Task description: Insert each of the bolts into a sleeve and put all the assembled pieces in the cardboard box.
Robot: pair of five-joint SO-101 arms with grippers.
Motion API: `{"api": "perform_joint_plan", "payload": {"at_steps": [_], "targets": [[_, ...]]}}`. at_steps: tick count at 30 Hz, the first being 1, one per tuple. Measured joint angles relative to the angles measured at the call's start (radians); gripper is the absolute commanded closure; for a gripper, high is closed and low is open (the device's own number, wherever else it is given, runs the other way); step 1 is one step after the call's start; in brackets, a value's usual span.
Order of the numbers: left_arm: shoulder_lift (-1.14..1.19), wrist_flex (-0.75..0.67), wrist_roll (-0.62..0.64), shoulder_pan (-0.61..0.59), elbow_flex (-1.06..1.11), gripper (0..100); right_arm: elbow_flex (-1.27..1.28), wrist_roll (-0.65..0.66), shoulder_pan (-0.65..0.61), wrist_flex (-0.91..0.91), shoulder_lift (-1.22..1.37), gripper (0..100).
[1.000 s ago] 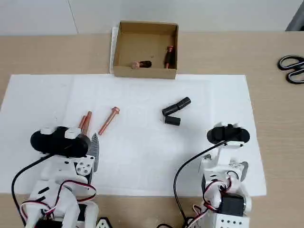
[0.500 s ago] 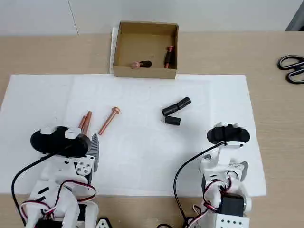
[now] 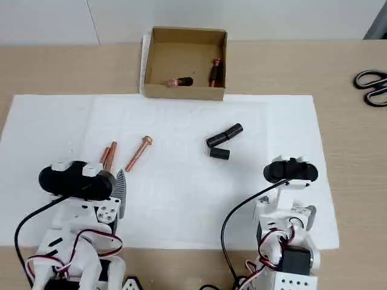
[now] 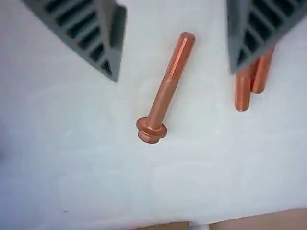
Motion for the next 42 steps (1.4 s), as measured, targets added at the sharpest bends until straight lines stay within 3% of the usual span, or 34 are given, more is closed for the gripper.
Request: {"api": "perform_joint_plan", "payload": {"at_steps": [42], "targets": [[0.0,0.02,0.0,0.0,0.0,86,0.0,0.0,0.0,0.0,0.0,60.7]]}}
